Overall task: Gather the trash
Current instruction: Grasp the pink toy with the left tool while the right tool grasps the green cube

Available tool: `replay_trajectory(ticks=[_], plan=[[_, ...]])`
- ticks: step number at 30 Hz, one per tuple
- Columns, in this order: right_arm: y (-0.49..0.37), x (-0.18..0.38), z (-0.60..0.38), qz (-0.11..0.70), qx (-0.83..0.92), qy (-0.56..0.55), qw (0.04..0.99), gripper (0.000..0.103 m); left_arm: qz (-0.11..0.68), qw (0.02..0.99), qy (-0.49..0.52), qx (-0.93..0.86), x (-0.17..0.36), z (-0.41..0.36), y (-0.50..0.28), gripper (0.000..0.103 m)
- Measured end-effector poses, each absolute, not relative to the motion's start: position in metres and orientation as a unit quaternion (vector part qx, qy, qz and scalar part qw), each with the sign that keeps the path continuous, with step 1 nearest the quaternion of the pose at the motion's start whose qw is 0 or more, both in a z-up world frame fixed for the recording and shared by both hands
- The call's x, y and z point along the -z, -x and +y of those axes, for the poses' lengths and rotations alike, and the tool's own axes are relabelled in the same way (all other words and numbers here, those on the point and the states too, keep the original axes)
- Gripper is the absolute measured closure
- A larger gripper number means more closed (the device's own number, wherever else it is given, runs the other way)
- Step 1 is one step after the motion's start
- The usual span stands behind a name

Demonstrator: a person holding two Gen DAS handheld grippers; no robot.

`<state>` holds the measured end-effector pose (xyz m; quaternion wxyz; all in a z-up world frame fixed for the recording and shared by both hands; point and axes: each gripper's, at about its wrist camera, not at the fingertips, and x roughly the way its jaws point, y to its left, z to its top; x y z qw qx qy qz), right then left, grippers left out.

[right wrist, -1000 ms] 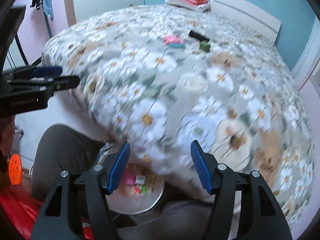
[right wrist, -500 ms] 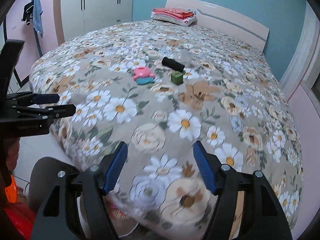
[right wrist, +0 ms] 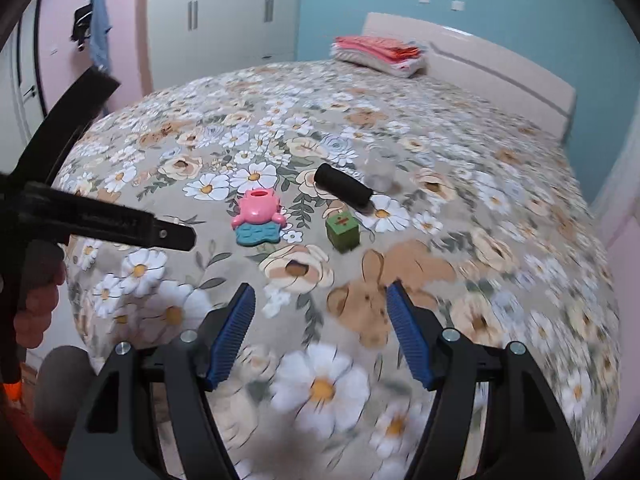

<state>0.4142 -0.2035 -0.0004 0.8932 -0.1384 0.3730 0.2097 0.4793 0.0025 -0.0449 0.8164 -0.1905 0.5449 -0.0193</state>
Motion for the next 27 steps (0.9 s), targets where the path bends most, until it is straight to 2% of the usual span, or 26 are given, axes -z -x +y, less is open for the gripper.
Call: replay_trajectory(ticks=[13,24,27], plan=[[-0.532,0.072,-0.193,0.439,-0.308,0.152,0.83,0.032,0.576,0.783,0.227,-0.064,0.095,-0.005,-0.576,0.03],[-0.575,0.099,-0.177,0.453,-0.348,0.135,0.81,0.033,0.572,0.785,0.22,-0.092,0.113,-0.005,-0.612,0.03],[-0.582,0.101,-0.175,0.451,-0.354,0.129,0.809,0.037,0.573,0.786,0.214,-0.094,0.116,-0.006,-0.616,0.03]])
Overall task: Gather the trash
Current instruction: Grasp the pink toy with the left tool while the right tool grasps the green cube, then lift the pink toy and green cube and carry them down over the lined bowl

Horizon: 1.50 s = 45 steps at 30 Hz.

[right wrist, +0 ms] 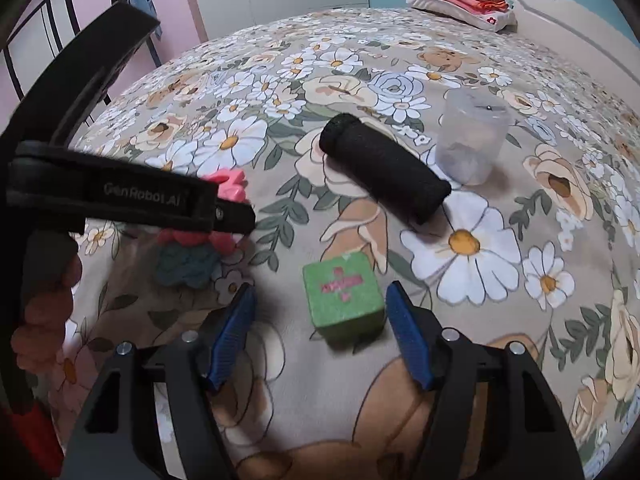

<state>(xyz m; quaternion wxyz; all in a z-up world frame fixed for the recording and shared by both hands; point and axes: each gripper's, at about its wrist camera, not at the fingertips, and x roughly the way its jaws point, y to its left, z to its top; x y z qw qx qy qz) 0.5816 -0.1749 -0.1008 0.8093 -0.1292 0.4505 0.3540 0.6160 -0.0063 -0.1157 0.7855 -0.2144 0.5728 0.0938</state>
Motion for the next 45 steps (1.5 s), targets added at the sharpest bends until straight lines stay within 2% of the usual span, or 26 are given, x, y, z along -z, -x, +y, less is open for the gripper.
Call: replay_trajectory(ticks=[2,4,7,22,45], plan=[[-0.587,0.102,-0.175,0.454,-0.352,0.124,0.81,0.046,0.571,0.788,0.21,-0.092,0.117,-0.007,-0.619,0.035],[-0.59,0.102,-0.177,0.456,-0.349,0.115,0.81,0.053,0.568,0.789,0.214,-0.098,0.117,-0.003,-0.619,0.047],[-0.588,0.101,-0.179,0.459,-0.343,0.11,0.812,0.07,0.566,0.791,0.217,-0.084,0.117,0.002,-0.618,0.048],[-0.541,0.053,-0.183,0.439,-0.317,0.102,0.834,0.07,0.557,0.809,0.182,-0.032,0.087,-0.002,-0.577,0.049],[-0.404,-0.069,-0.186,0.369,-0.275,0.103,0.882,0.07,0.483,0.865,0.126,0.04,-0.041,0.006,-0.441,0.049]])
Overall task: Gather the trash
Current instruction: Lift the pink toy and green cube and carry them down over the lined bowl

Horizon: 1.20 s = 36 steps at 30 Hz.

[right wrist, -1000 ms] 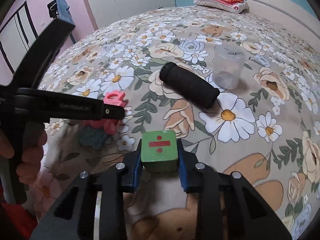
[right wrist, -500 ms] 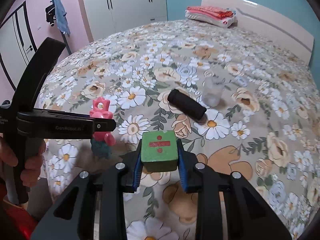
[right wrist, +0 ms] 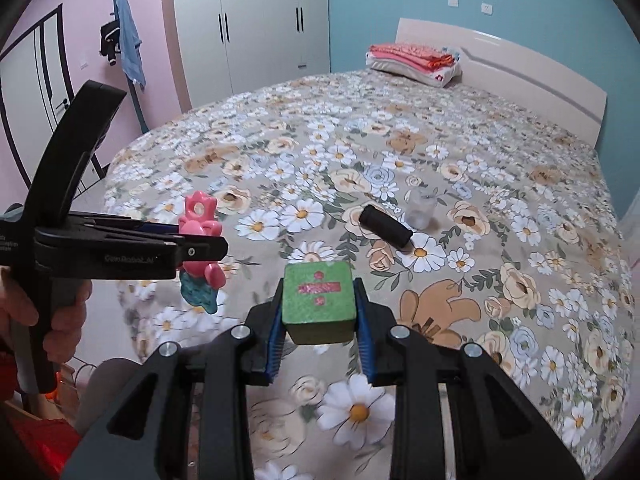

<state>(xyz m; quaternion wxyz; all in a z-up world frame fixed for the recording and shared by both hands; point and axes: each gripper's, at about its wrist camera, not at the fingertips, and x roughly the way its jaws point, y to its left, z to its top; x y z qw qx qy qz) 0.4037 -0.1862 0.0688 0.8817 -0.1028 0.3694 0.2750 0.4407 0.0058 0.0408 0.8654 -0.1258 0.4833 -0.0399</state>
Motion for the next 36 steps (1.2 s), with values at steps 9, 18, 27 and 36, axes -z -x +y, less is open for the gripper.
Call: replay_trajectory(ticks=[9,18,27,36], plan=[[-0.318,-0.116,-0.181,0.335,-0.271,0.107,0.896,0.07,0.444,0.889,0.081,0.08,-0.087,-0.003,-0.36,0.049],[-0.244,-0.137,-0.177,0.32,-0.264,0.108,0.903,0.07,0.414,0.901,0.049,0.12,-0.109,-0.004,-0.277,0.049],[-0.185,-0.117,-0.168,0.314,-0.245,0.128,0.908,0.07,0.411,0.903,0.002,0.127,-0.09,0.003,-0.212,0.049],[-0.144,-0.07,-0.147,0.336,-0.237,0.152,0.899,0.07,0.426,0.894,-0.028,0.133,-0.051,0.008,-0.167,0.049]])
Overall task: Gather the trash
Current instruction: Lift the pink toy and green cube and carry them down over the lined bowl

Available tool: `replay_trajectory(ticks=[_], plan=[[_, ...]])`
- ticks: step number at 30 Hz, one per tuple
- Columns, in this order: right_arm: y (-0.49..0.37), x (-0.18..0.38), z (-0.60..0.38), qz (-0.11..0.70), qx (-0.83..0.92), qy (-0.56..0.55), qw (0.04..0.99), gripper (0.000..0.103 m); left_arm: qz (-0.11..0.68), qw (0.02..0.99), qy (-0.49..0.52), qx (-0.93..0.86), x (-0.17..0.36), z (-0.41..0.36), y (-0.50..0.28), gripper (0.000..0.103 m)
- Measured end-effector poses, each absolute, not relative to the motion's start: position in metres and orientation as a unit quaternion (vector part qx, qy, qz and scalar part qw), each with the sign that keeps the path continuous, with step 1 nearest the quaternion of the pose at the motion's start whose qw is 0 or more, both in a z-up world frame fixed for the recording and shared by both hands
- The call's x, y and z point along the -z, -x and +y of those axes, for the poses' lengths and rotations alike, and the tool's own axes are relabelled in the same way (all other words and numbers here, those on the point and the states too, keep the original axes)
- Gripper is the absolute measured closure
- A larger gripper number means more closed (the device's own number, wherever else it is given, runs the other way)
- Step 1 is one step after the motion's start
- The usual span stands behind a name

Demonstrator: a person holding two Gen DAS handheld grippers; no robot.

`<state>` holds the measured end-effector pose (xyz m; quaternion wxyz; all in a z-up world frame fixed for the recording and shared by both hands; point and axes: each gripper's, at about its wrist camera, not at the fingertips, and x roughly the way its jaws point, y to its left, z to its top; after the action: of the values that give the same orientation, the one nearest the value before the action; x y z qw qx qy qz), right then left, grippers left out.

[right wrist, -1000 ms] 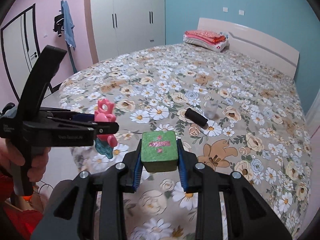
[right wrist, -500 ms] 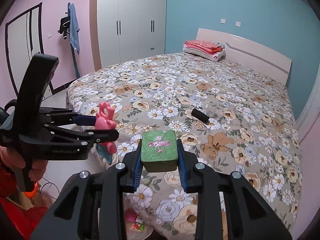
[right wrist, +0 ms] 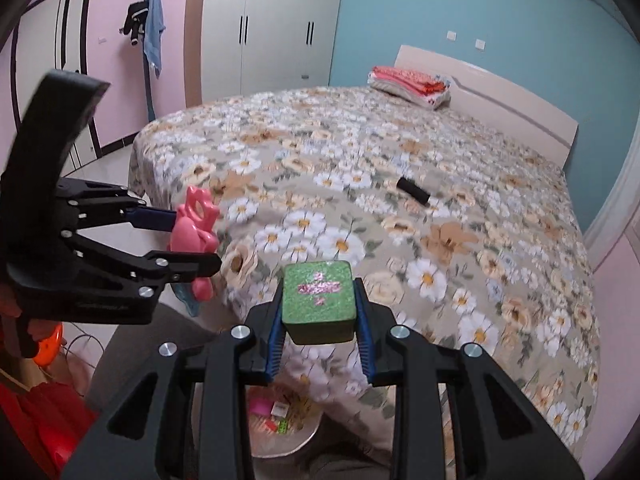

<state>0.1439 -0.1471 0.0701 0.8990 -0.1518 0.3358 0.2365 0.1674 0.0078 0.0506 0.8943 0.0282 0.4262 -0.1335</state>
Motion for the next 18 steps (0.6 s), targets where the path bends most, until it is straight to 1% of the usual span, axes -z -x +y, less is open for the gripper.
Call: replay_trajectory(ticks=[10,18], plan=[[-0.124,-0.012,-0.138,0.388,-0.219,0.142,0.884,0.07,0.453,0.879,-0.058,0.137,0.005,0.006,-0.138,0.049],[-0.116,0.038,-0.132,0.429,-0.21,0.137,0.868,0.07,0.495,0.855,-0.068,0.137,0.06,0.005,-0.134,0.049]])
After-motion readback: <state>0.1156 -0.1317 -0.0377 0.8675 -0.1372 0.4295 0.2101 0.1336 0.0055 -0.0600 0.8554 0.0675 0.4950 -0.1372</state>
